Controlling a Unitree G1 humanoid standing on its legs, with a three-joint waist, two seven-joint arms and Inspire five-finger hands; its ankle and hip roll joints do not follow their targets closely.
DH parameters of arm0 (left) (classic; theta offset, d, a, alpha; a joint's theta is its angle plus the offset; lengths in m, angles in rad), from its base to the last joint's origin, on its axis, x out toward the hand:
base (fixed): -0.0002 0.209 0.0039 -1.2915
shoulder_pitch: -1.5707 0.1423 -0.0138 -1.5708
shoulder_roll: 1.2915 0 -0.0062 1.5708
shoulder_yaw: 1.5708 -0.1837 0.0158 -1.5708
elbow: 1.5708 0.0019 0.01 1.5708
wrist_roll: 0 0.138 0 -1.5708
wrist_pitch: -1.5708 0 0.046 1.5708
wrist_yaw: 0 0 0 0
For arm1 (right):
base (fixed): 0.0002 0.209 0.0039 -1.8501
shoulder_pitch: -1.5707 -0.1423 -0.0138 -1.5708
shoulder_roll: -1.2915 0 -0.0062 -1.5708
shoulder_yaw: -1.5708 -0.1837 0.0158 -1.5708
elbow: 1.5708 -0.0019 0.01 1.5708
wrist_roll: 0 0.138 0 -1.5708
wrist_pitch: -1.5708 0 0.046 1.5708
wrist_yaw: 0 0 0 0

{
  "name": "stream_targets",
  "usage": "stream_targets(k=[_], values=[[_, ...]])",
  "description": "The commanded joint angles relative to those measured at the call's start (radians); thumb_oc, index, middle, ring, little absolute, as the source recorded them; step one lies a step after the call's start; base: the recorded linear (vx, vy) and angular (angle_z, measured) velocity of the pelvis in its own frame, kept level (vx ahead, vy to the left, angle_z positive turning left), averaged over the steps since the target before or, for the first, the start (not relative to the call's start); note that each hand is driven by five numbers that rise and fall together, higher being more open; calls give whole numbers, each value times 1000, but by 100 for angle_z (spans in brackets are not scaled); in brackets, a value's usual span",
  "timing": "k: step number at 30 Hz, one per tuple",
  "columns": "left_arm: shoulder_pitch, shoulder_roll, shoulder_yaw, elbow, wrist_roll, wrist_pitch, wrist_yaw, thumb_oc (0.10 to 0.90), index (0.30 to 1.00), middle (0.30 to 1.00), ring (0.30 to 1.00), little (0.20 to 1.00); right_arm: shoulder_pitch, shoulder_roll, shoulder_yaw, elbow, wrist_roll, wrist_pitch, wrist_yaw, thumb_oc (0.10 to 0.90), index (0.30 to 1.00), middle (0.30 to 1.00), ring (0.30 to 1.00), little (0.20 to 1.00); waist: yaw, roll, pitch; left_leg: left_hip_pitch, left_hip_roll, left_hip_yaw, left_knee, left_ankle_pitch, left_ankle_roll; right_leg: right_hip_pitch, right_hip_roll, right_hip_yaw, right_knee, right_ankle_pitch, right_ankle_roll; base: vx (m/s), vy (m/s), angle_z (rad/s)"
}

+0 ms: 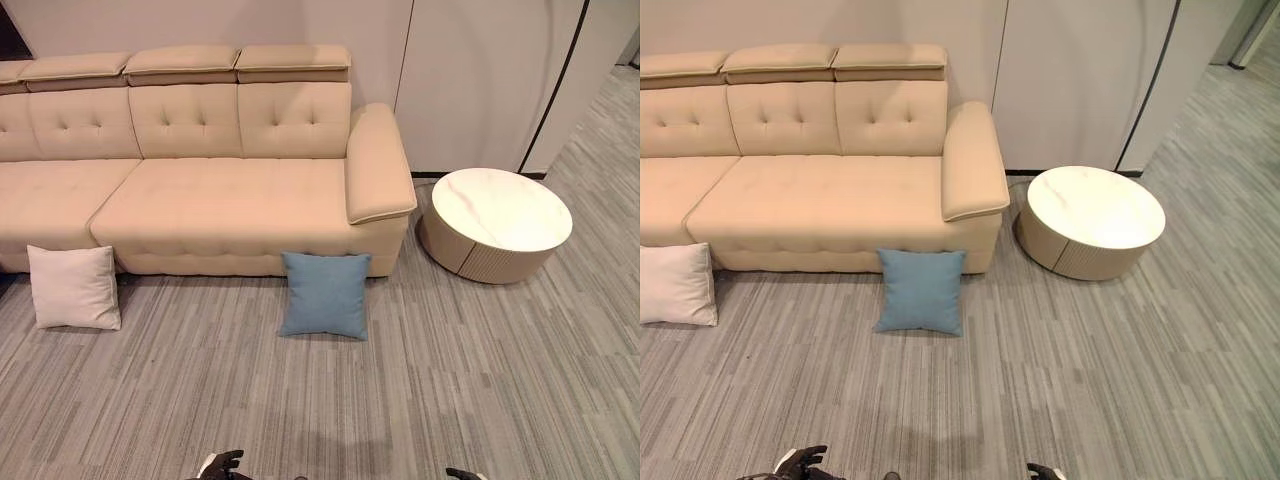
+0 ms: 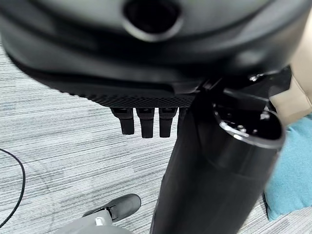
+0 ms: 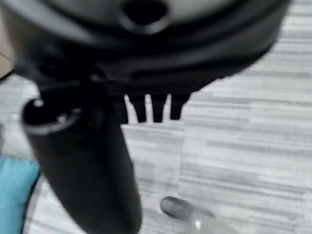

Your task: Pick up all the scattered cushions and arrange them neatly on the sofa.

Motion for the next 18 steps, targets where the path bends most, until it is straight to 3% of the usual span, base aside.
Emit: stream_targets(k=[1, 4, 7, 10, 14, 18], values=[[-92, -5, -9, 29, 25, -27, 18, 800, 900, 900, 900, 900, -44, -42, 16, 14, 6, -25, -36, 800, 900, 900, 900, 900, -4, -45, 40, 3, 69, -8, 121, -122, -56, -36, -87, 48, 24, -45, 113, -39, -116, 41], [-113, -10, -19, 11, 10, -28, 22, 800, 900, 900, 900, 900, -53, -50, 22, 13, 7, -24, -44, 800, 900, 900, 900, 900, 0, -61, 84, -117, 78, 7, 343, -90, -78, -30, -91, 41, 35, -49, 89, -22, -112, 18], [-115, -10, -22, 4, 1, -31, 23, 800, 900, 900, 900, 900, -48, -54, 21, 5, 20, -25, -45, 800, 900, 900, 900, 900, 2, -69, 97, -177, 83, 5, 438, -67, -67, -21, -88, 42, 42, -59, 73, 83, -50, 11], [-109, -11, -23, 10, 2, -29, 22, 800, 900, 900, 900, 900, -46, -54, 23, 6, 19, -24, -45, 800, 900, 900, 900, 900, 8, -74, 91, -195, 55, 9, 367, -106, -53, -11, -93, 43, 35, -69, 81, 145, 36, 11], [-106, -7, -18, 17, 11, -26, 18, 800, 900, 900, 900, 900, -49, -54, 32, 2, 5, -19, -49, 800, 900, 900, 900, 900, 25, -64, 79, -226, 11, 19, 210, -59, -43, 5, -74, 56, 24, -88, 93, 151, 78, 9], [-97, -1, -3, 21, 6, -28, 21, 800, 900, 900, 900, 900, -49, -39, 40, -2, -2, -19, -47, 800, 900, 900, 900, 900, 41, -77, 61, -226, -14, -1, 234, -77, -29, 12, -84, 87, 31, -100, 106, 197, 143, -37]])
